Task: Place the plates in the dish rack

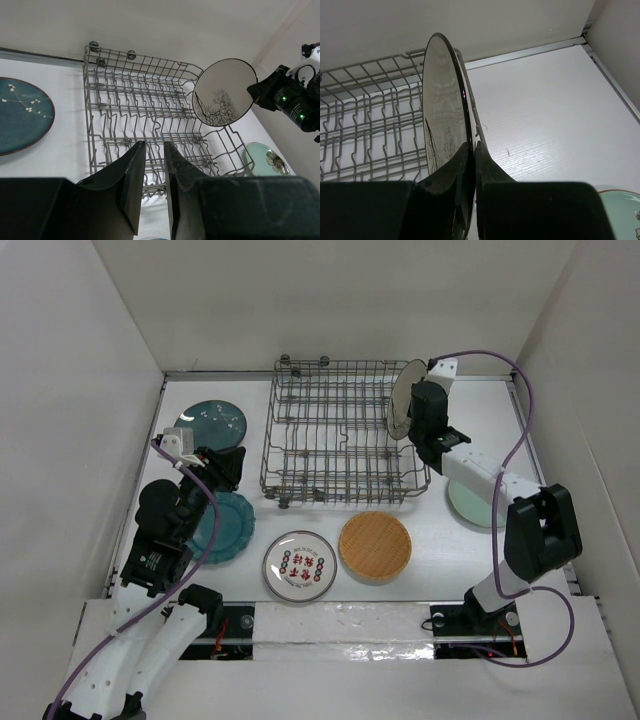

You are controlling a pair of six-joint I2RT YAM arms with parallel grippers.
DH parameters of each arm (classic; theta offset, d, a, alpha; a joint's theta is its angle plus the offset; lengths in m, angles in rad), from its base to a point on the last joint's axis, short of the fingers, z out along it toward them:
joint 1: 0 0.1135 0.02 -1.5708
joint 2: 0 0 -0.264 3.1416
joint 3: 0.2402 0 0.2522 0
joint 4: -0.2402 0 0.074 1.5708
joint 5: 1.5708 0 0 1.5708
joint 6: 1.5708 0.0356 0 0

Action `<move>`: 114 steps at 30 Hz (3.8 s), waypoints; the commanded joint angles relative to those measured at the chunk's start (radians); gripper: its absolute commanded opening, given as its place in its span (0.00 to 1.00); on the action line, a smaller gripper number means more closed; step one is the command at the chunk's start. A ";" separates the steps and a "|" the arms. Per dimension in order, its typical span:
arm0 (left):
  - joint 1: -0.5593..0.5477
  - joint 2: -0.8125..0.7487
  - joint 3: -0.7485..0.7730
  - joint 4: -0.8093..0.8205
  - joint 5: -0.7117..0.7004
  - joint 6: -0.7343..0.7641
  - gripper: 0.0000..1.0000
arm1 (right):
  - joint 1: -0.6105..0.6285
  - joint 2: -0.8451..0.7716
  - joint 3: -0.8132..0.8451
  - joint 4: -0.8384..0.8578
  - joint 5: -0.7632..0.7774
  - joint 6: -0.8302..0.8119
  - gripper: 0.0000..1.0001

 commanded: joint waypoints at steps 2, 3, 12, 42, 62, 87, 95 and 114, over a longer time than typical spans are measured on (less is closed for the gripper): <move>0.003 0.000 -0.009 0.054 0.008 0.008 0.19 | 0.000 -0.043 0.041 0.147 0.056 0.000 0.00; 0.003 0.000 -0.009 0.054 0.009 0.006 0.19 | 0.000 -0.040 0.036 0.150 0.059 -0.007 0.00; 0.003 0.005 -0.009 0.054 0.008 0.008 0.19 | 0.000 0.015 0.042 0.138 0.036 -0.021 0.00; 0.003 -0.001 -0.011 0.056 0.016 0.005 0.19 | 0.061 0.017 -0.013 0.157 0.044 -0.008 0.25; 0.003 -0.003 -0.011 0.056 0.020 0.003 0.19 | 0.081 -0.084 -0.033 0.038 0.004 0.109 0.35; 0.003 -0.087 -0.023 0.066 -0.102 0.003 0.00 | 0.697 0.063 -0.091 0.111 -0.479 0.459 0.06; 0.003 -0.084 -0.020 0.065 -0.092 0.002 0.02 | 0.771 0.308 0.012 0.142 -0.477 0.615 0.51; 0.003 -0.103 -0.025 0.071 -0.056 -0.004 0.10 | 0.780 0.554 0.185 0.114 -0.447 0.741 0.55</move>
